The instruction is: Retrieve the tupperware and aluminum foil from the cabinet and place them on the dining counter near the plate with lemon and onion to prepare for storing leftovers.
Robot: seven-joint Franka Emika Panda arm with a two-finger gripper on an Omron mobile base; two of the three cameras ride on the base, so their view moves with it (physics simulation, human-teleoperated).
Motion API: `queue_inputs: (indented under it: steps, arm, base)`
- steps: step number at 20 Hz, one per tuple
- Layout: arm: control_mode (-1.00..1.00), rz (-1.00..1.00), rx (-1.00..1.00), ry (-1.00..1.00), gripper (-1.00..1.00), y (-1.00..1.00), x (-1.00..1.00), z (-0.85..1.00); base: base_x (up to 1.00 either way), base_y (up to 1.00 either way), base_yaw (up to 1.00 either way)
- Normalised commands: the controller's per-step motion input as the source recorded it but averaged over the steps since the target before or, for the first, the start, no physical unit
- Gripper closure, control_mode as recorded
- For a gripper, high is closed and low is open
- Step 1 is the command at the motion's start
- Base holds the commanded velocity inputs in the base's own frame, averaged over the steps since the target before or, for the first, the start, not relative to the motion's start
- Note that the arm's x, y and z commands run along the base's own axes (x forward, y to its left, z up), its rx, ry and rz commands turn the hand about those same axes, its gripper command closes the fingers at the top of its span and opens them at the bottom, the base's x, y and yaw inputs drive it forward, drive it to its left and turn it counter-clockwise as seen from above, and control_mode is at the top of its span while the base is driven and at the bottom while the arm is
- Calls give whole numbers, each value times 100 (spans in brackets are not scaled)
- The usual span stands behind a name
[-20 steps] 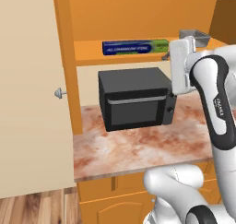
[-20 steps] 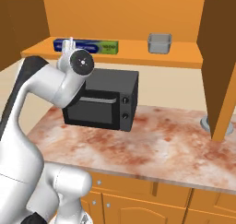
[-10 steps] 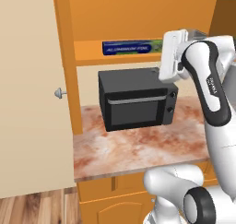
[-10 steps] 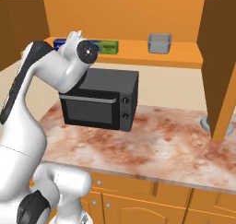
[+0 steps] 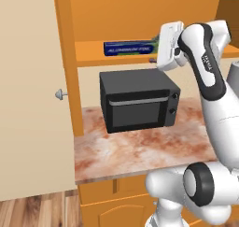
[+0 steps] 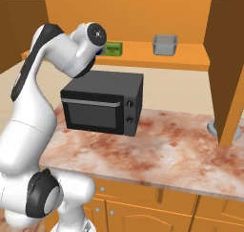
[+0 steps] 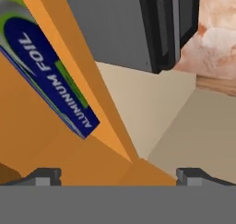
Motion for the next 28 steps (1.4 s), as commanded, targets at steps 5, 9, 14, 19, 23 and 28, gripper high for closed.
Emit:
queue_inputs:
  steps: [5, 9, 14, 19, 23, 28]
  arm:
    - [-100, 0, 0, 13, -100, 0, 54, 0]
    - [-100, 0, 0, 8, -100, 0, 58, 0]
    - [-100, 0, 0, 7, -100, 0, 58, 0]
    - [-100, 0, 0, 5, -100, 0, 57, 0]
    - [-100, 0, 0, 5, -100, 0, 58, -1]
    - [-100, 0, 0, 5, -100, 0, 53, -10]
  base:
    - [0, 0, 0]
    - [0, 0, 0]
    - [0, 0, 0]
    - [0, 0, 0]
    - [0, 0, 0]
    - [0, 0, 0]
